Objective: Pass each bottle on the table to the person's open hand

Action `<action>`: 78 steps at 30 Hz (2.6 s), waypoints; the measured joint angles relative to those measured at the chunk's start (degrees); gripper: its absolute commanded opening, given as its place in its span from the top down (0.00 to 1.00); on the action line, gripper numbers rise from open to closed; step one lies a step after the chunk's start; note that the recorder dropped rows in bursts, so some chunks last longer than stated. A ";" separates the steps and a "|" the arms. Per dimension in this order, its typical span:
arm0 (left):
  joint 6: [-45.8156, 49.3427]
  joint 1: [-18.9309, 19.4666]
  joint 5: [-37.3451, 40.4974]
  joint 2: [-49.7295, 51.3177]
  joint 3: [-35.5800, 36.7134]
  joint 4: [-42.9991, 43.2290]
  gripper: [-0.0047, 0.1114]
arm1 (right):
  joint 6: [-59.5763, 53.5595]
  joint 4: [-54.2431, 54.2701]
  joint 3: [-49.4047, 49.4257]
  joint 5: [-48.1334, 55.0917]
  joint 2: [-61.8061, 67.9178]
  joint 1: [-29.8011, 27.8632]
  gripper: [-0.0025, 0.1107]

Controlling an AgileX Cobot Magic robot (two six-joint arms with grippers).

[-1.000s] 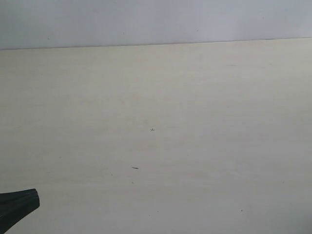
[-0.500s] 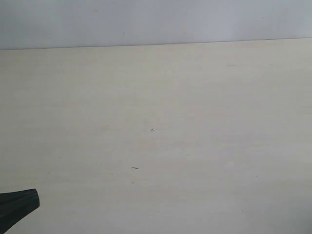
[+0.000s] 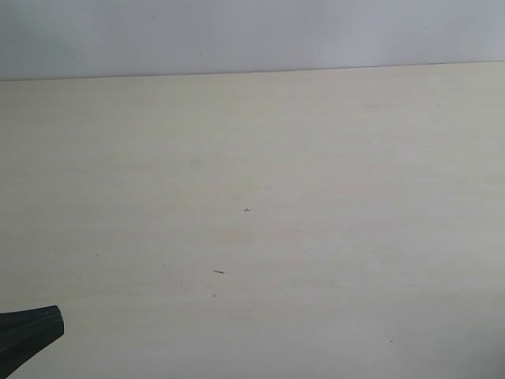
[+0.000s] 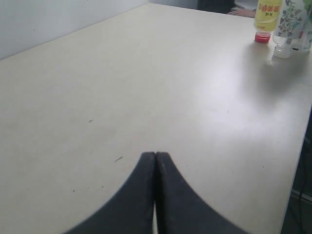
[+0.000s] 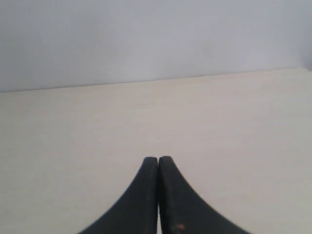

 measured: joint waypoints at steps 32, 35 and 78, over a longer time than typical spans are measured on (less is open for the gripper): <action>0.00 0.00 0.00 0.00 0.00 0.00 0.96 | 4.36 -2.13 0.82 -1.43 0.00 0.00 0.98; 0.00 0.00 0.00 0.00 0.00 0.00 0.96 | 4.36 -2.11 0.82 -1.43 0.00 0.00 0.98; -1.14 47.86 15.34 -17.97 0.09 -1.76 0.96 | 4.36 -2.11 0.82 -1.57 0.00 0.00 0.98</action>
